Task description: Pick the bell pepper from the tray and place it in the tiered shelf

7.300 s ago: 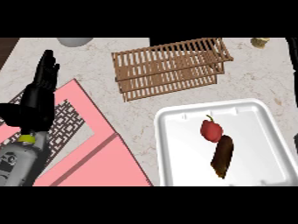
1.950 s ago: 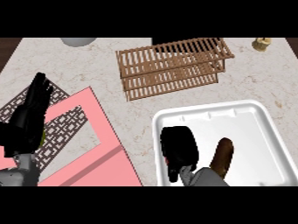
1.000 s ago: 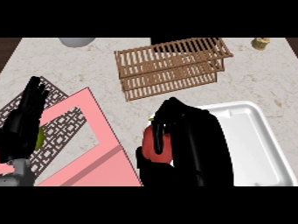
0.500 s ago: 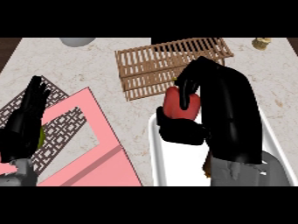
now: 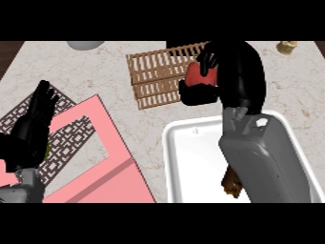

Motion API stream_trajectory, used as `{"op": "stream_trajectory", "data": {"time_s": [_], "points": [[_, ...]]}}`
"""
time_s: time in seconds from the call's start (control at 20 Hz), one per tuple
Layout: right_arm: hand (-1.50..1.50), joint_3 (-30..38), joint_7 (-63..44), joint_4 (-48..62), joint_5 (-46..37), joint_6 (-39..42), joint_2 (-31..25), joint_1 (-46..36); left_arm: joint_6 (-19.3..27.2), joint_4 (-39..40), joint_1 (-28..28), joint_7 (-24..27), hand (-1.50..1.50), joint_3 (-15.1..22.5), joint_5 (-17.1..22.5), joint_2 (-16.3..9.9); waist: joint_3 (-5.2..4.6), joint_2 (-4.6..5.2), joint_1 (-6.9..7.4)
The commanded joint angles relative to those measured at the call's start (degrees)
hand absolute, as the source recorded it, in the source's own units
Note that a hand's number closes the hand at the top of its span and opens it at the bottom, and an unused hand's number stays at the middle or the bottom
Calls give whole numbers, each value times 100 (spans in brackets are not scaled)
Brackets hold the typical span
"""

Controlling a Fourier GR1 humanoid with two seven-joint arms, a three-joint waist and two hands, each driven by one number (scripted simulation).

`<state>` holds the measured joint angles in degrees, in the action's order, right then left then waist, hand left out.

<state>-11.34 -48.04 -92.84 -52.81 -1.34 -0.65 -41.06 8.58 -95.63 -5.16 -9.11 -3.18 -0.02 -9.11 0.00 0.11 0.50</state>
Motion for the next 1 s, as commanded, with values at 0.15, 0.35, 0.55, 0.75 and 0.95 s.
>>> {"op": "stream_trajectory", "data": {"time_s": [0.15,0.35,0.55,0.75,0.95], "points": [[150,582,1026,1849,59,-998,64,-705,-78,101,-183,-10,0,-101,56,10,-1,11,27],[150,815,1818,2404,274,-1653,14,-463,-231,-90,-44,-67,0,-158,67,-125,0,9,23],[150,932,1954,2964,275,-1522,-37,-924,-62,67,219,300,0,86,-201,206,-1,2,13],[150,1348,2092,3484,730,-2491,61,-1057,-252,52,-122,-37,0,-173,62,-55,2,24,61],[-150,1745,2563,4649,1239,-2156,-53,-1763,-119,-82,149,168,0,121,-185,209,1,26,85]]}}
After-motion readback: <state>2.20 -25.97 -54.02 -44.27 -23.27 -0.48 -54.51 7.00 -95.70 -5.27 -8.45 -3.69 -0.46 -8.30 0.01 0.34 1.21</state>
